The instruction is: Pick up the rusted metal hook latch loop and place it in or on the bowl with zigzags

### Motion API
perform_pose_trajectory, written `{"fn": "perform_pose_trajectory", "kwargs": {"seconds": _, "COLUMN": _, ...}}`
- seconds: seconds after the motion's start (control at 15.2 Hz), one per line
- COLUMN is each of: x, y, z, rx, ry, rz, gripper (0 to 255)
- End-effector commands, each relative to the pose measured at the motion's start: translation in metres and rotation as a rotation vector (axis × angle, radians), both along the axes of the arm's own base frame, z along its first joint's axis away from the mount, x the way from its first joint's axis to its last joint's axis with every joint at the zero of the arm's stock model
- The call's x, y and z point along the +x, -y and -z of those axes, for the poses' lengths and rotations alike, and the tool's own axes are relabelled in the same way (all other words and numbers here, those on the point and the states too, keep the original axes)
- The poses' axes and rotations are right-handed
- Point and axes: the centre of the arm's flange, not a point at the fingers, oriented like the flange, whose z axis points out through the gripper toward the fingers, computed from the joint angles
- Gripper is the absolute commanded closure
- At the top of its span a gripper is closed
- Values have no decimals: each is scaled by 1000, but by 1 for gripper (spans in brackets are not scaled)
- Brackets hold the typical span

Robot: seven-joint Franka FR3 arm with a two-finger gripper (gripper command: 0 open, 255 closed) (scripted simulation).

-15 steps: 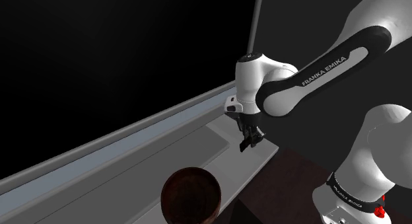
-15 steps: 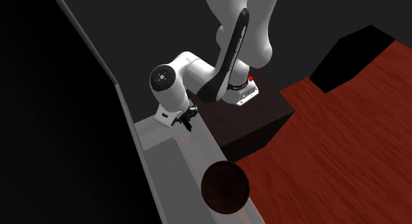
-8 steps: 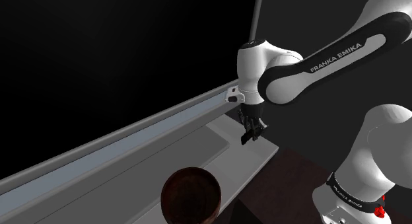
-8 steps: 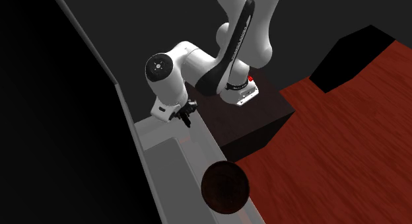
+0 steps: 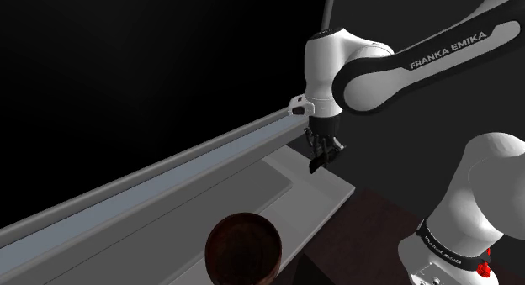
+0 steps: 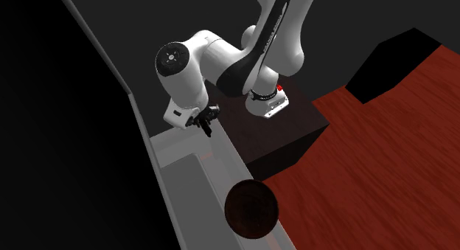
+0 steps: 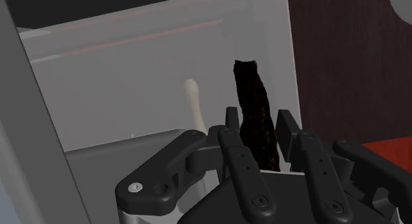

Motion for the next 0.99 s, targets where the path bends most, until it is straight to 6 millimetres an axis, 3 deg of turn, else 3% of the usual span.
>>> {"fn": "perform_pose_trajectory", "kwargs": {"seconds": 0.0, "x": -1, "y": 0, "z": -10, "rx": 0, "ry": -1, "rz": 0, "gripper": 255}}
{"fn": "perform_pose_trajectory", "kwargs": {"seconds": 0.4, "x": -1, "y": 0, "z": -41, "rx": 0, "ry": -1, "rz": 0, "gripper": 255}}
{"fn": "perform_pose_trajectory", "kwargs": {"seconds": 0.92, "x": -11, "y": -105, "z": -42, "rx": 0, "ry": -1, "rz": 0, "gripper": 255}}
